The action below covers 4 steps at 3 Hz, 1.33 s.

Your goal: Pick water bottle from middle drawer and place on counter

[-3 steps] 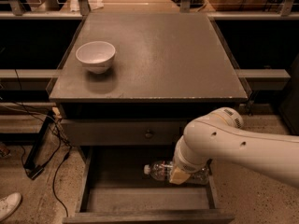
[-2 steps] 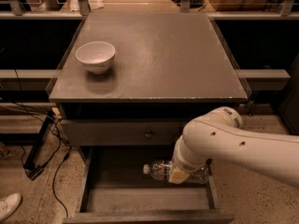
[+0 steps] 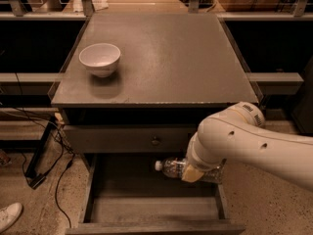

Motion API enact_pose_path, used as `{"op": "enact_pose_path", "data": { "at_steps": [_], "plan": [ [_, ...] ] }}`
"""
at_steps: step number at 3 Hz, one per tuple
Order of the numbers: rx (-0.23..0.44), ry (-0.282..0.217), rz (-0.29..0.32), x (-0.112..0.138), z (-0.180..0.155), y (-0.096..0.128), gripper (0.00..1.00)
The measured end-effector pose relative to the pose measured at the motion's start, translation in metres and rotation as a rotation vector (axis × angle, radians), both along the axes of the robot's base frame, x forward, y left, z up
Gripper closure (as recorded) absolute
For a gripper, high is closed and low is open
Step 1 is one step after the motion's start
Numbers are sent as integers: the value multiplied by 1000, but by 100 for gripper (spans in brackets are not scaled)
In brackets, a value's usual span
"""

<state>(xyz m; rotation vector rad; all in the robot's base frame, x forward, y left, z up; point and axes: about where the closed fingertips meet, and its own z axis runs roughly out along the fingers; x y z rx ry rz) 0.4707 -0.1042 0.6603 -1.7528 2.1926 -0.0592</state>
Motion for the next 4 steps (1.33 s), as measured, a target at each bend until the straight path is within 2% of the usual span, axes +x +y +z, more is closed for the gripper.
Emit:
{"op": "enact_pose_path", "data": {
  "at_steps": [1, 2, 3, 4],
  "plan": [
    [-20, -65, -32, 12, 33, -12, 100],
    [-28, -129, -46, 22, 62, -15, 100],
    [-16, -125, -45, 21, 63, -15, 100],
    [4, -189, -32, 28, 100, -20, 100]
  ]
}}
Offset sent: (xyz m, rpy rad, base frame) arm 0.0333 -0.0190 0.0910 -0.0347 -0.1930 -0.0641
